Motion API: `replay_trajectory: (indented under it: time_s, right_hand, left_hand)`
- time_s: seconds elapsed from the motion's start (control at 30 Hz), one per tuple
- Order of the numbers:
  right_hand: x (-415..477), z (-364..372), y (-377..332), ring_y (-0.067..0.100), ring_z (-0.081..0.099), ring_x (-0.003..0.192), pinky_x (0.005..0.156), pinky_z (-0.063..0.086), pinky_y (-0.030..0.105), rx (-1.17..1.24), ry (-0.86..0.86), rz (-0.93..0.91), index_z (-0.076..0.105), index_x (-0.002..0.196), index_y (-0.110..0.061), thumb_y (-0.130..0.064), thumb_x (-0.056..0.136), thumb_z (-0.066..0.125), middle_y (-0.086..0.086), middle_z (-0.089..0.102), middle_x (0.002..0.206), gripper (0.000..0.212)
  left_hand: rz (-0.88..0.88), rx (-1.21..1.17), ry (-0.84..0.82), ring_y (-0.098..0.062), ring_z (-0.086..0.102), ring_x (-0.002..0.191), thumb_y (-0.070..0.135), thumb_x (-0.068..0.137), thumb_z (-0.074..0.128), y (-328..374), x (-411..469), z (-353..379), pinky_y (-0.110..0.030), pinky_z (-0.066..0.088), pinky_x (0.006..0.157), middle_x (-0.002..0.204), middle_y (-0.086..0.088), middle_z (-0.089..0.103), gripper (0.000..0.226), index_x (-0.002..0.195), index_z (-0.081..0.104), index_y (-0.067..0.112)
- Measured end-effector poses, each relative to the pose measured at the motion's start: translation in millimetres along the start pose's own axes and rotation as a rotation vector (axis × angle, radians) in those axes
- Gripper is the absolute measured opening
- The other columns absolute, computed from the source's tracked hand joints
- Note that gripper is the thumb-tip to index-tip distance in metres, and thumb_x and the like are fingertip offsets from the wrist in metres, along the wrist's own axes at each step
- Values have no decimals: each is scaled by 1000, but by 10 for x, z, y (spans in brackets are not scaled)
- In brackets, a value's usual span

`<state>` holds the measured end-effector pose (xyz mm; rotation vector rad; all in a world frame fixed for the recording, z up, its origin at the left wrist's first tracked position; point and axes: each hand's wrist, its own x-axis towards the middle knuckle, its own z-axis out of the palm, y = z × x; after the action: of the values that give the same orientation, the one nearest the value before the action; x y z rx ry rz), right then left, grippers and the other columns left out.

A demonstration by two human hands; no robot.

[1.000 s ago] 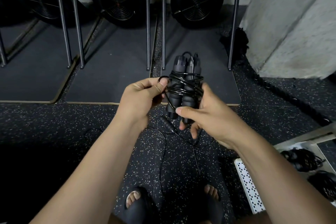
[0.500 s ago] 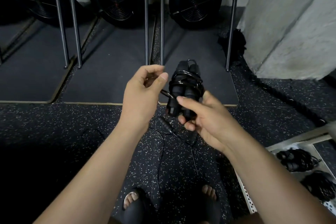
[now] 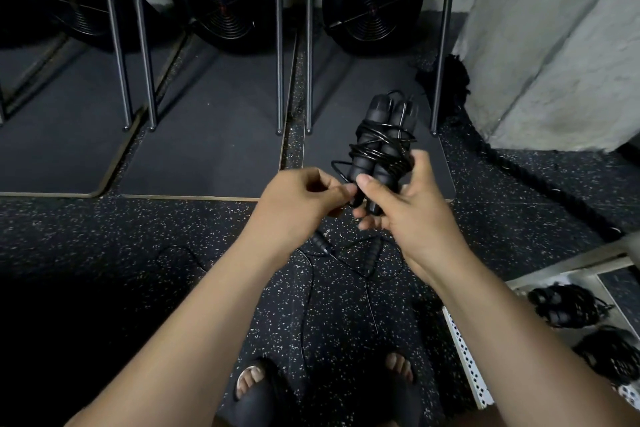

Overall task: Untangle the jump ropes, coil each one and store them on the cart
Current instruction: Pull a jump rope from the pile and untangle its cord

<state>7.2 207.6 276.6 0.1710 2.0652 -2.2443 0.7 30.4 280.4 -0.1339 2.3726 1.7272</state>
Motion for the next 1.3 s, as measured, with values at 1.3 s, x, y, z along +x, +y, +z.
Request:
replay_trajectory:
  time_s: [1.3]
  right_hand:
    - [11, 75, 80, 31, 76, 67, 51, 56, 36, -129, -83, 150, 45, 128, -19, -7, 106, 64, 12, 76, 98, 31]
  left_hand:
    - [364, 188, 234, -2, 56, 68, 20, 95, 76, -9, 39, 130, -22, 43, 65, 74, 14, 64, 16, 81, 69, 21]
